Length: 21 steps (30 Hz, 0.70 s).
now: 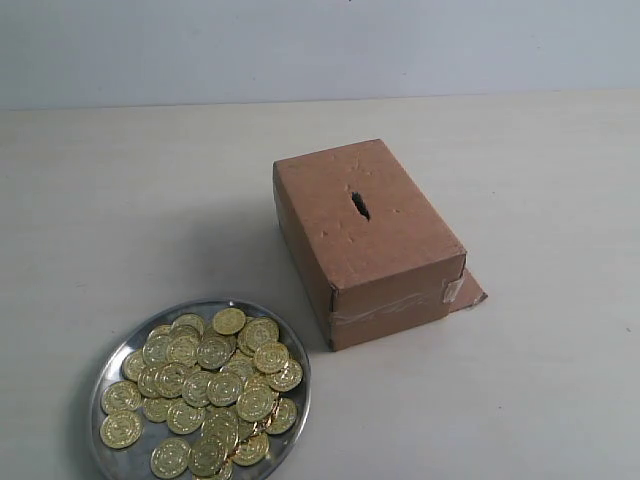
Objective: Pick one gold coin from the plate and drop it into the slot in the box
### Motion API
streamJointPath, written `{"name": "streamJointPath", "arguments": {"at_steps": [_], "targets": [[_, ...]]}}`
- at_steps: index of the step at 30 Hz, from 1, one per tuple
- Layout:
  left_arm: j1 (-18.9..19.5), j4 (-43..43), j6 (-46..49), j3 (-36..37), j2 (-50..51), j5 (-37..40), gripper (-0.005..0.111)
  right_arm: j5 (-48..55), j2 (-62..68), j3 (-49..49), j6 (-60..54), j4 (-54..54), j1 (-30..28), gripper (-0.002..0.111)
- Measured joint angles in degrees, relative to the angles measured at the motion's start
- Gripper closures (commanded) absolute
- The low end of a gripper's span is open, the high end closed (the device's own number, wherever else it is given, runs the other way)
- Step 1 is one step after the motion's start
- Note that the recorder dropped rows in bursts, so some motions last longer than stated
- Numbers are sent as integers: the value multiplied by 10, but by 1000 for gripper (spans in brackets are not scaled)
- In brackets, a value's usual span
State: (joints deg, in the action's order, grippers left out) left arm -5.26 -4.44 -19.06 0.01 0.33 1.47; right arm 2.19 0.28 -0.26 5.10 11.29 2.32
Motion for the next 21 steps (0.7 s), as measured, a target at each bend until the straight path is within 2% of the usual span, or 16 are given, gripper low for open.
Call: {"name": "streamJointPath", "arguments": {"at_steps": [6, 10, 13, 17, 21], "targets": [[0, -4, -99, 0, 0, 0, 107, -53, 0, 0, 45, 84, 0, 108], [0, -5, -123, 0, 0, 1, 107, -40, 0, 0, 96, 181, 0, 108], [-13, -5, -125, -1, 0, 35, 107, -4, 0, 0, 108, 214, 0, 108], [-58, -6, -108, -45, 2, 100, 107, 89, 0, -49, 63, 225, 0, 108], [-135, -8, -29, -125, 49, 141, 107, 161, 5, -152, -20, 226, 0, 108]]}}
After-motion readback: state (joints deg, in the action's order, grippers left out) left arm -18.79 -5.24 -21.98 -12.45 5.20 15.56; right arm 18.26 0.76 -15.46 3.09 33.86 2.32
